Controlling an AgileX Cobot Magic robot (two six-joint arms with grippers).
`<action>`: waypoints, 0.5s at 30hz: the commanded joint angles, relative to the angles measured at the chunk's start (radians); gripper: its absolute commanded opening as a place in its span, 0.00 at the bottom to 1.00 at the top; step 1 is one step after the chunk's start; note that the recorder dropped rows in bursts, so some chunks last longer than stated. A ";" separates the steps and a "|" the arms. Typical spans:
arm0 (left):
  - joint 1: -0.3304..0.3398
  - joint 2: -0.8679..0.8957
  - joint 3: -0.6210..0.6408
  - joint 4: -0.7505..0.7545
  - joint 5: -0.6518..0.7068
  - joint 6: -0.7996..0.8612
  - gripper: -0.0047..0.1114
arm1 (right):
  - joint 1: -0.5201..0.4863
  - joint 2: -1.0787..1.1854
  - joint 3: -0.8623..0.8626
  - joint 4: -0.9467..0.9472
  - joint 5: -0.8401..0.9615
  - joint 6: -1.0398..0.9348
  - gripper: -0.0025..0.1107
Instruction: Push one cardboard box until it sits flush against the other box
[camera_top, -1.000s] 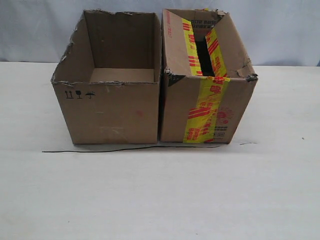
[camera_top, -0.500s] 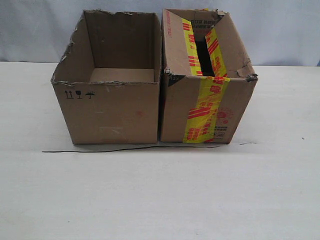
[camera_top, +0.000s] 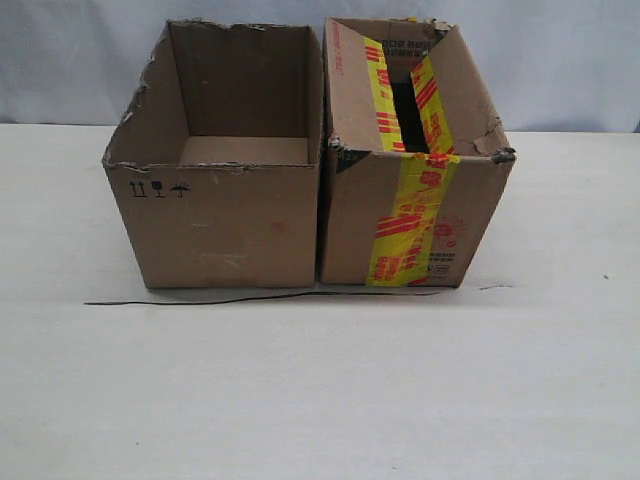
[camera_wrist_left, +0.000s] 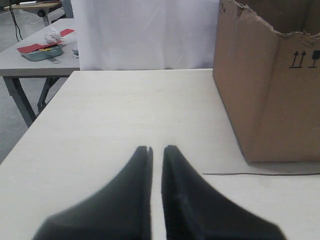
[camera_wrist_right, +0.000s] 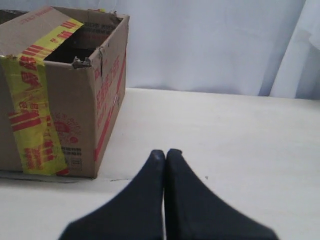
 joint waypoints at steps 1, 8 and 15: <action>-0.008 -0.001 0.002 -0.007 -0.012 -0.004 0.04 | -0.005 -0.030 0.099 -0.033 -0.176 -0.005 0.02; -0.008 -0.001 0.002 -0.007 -0.012 -0.004 0.04 | -0.005 -0.030 0.181 -0.033 -0.206 -0.005 0.02; -0.008 -0.001 0.002 -0.007 -0.012 -0.004 0.04 | -0.005 -0.030 0.181 -0.033 -0.138 -0.003 0.02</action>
